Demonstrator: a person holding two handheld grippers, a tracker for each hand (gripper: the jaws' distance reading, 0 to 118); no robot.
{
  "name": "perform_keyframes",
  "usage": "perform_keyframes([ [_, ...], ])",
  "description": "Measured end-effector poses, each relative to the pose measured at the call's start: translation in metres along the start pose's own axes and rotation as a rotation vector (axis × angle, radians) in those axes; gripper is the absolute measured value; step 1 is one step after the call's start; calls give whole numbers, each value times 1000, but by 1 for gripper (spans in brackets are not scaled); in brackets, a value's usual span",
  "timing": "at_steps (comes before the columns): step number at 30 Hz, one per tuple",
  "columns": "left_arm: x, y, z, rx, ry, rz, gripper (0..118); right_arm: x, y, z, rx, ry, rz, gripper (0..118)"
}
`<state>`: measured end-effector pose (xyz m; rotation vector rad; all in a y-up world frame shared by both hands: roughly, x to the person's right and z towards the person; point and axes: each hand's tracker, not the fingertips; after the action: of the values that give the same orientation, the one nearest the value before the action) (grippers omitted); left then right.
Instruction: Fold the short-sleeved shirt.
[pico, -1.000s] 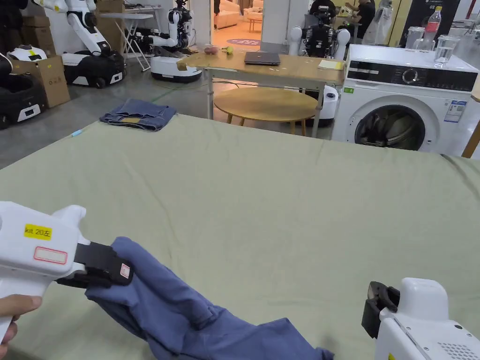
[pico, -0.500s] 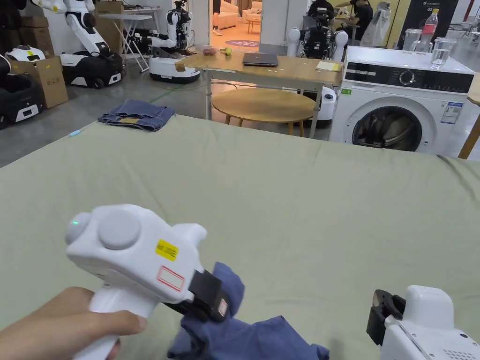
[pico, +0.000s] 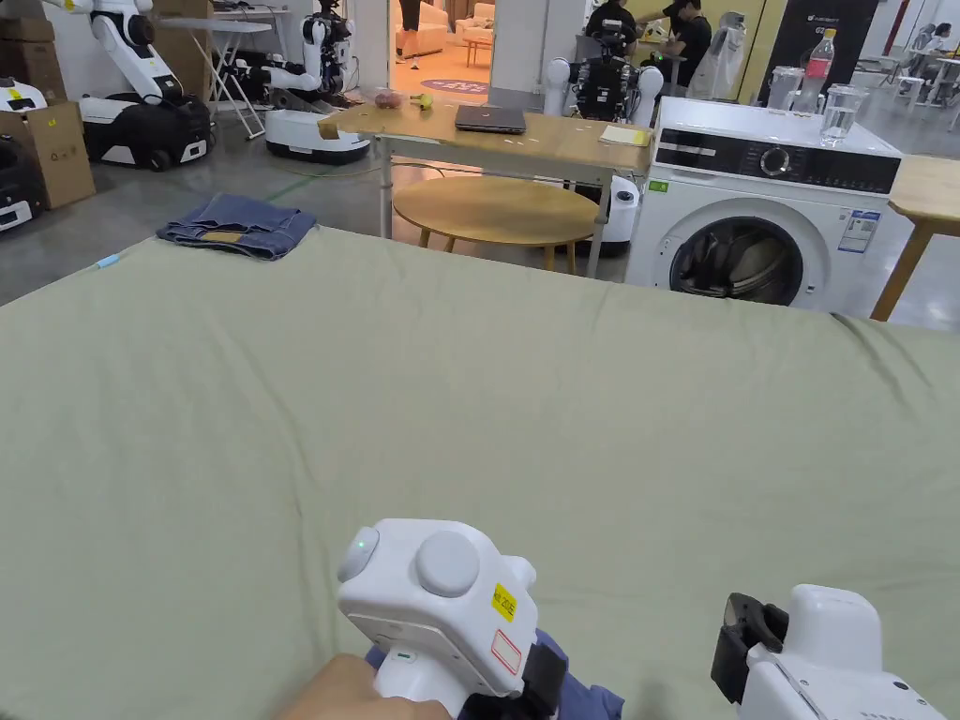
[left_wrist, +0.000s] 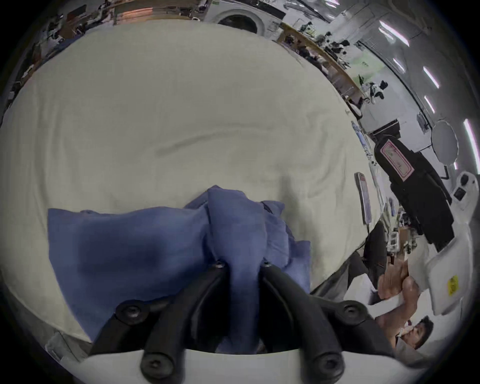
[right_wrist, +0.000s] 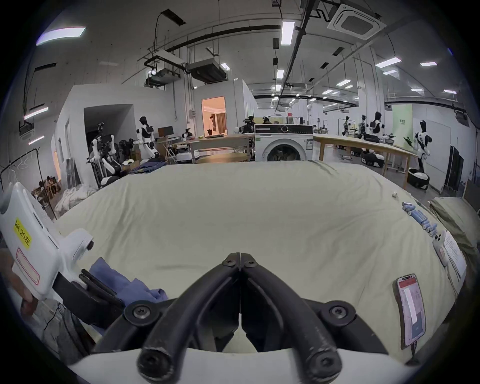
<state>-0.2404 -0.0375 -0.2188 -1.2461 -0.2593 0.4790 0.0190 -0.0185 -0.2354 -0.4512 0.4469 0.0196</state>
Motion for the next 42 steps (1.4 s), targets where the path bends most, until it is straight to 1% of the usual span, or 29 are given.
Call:
perform_keyframes([
  [1, -2, 0, 4, 0, -57, 21, 33, 1, 0, 0, -1, -1, -1, 0],
  [2, -4, -1, 11, 2, -95, 45, 43, 1, 0, 0, -2, -2, -1, 0],
  [3, -3, -2, 18, 14, -105, 35, 50, 2, 0, 0, -4, -2, -1, 0],
  [4, -2, -4, 26, 27, -98, 17, 53, 2, 0, 0, -4, -2, 0, 0],
  [5, 1, -6, 36, 47, -101, -9, 53, 2, 0, 0, -3, -4, 1, 0],
  [8, -4, -8, 63, 122, -206, -36, 53, 3, 0, 1, 0, -3, 0, 0],
  [9, -5, -9, 67, 153, -236, -25, 52, 3, 0, 1, 1, -2, -2, 0],
  [10, -9, -9, 67, 174, -245, -19, 40, 3, 0, 1, 2, -2, -5, 0],
  [12, -17, -7, 57, 169, -228, -17, 4, 4, 0, 1, 5, -2, -11, 0],
  [13, -22, -5, 45, 165, -210, 17, 3, 4, 0, 1, 6, -3, -15, 0],
  [14, -29, -6, 33, 152, -223, 51, 3, 4, 1, 2, 6, -2, -17, 0],
  [17, -39, -7, -10, 74, -352, 126, 1, 5, 0, 2, 8, -3, -19, 0],
  [20, -41, -9, -38, 76, -388, 163, 0, 6, -1, 2, 7, -8, -17, 0],
  [22, -39, -9, -49, 85, -392, 159, 0, 7, -1, 2, 5, -8, -21, 0],
  [27, -30, -8, -54, 108, -312, 136, 0, 8, -1, 2, 4, -9, -23, 0],
  [30, -29, -7, -47, 102, -306, 127, 0, 6, -1, 1, 9, -6, -23, 0],
  [32, -27, -7, -30, 106, -307, 128, 0, 4, 2, 1, 15, -1, -19, 0],
  [34, -26, -6, -8, 177, -298, 74, 0, 1, 6, 1, 39, -4, -9, 0],
  [36, -26, -7, 18, 282, -247, 24, 0, -3, 10, 0, 63, -13, 1, 0],
  [39, -31, -15, 56, 497, -114, -38, 0, -9, 18, -4, 111, -32, 3, 0],
  [42, -35, -28, 82, 739, 56, -110, 0, -14, 25, -7, 155, -66, 7, 0],
])
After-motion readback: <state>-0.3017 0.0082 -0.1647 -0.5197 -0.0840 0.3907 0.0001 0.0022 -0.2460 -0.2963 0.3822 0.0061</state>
